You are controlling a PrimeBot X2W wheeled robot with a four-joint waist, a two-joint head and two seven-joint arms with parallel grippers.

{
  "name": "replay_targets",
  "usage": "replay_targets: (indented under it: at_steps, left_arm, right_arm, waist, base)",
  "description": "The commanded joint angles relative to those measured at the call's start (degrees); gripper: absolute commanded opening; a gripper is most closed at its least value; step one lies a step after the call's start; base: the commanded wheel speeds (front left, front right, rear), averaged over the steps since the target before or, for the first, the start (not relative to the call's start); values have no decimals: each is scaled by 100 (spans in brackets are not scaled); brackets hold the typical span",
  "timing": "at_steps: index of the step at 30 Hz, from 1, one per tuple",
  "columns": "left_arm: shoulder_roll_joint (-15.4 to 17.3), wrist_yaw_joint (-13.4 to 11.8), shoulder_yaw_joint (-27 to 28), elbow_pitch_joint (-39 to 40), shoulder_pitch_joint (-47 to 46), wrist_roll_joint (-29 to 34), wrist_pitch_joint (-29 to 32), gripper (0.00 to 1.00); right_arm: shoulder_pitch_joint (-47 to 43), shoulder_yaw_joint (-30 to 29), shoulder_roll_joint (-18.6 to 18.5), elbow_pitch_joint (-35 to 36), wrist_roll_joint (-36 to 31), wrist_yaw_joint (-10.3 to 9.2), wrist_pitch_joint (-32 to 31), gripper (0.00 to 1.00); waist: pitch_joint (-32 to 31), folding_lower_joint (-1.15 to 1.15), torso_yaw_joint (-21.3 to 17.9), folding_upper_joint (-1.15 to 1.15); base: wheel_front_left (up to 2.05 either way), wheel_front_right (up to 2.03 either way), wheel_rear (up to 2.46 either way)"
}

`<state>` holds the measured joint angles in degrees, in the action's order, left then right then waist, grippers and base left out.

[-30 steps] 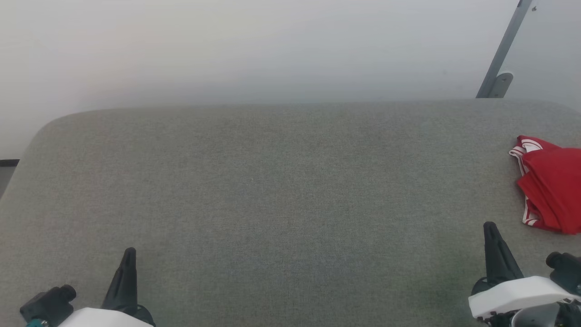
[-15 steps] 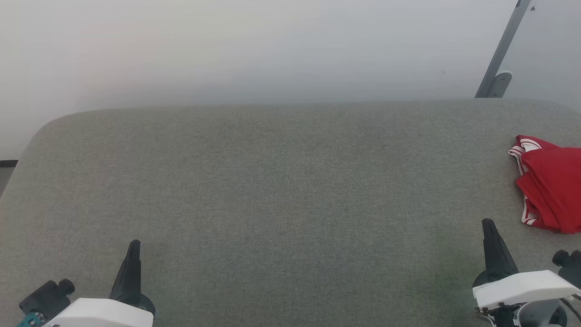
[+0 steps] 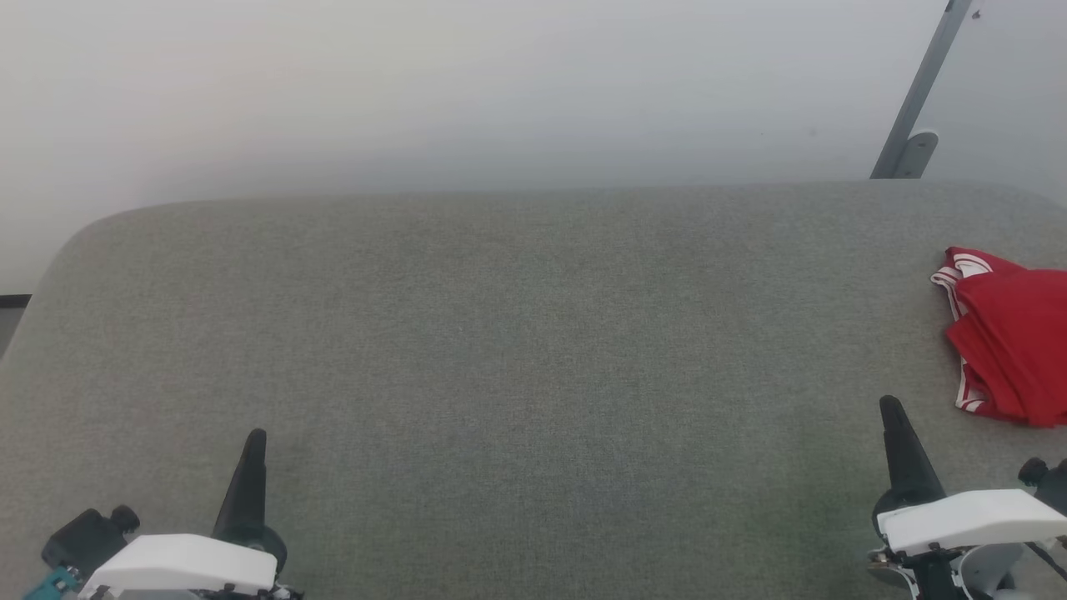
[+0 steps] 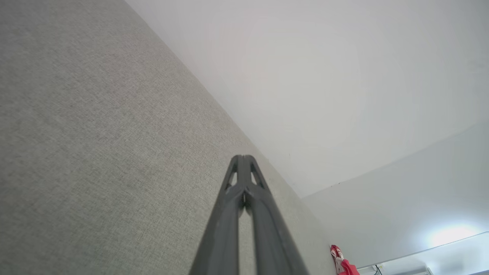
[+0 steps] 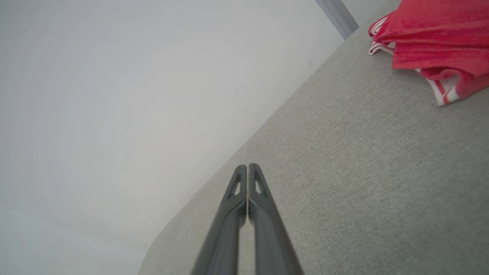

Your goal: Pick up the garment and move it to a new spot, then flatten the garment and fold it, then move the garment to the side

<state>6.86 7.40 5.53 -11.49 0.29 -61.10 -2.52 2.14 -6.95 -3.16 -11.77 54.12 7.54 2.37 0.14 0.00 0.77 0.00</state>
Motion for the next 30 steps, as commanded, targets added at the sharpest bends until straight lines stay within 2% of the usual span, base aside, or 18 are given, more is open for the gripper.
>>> replay_targets:
  at_steps: [1,30]
  left_arm:
    - [9,7,32,28,-150,-176,60,0]
    - [-190,11,74,-107,-421,-1608,476,0]
  right_arm:
    - [136,8,8,27,202,-4,-51,0]
    - [291,24,21,-93,1948,-5,-469,0]
  waist:
    - [0,0,-2,0]
    - [1,0,-32,0]
  base:
    - [0,0,0]
    - [0,0,0]
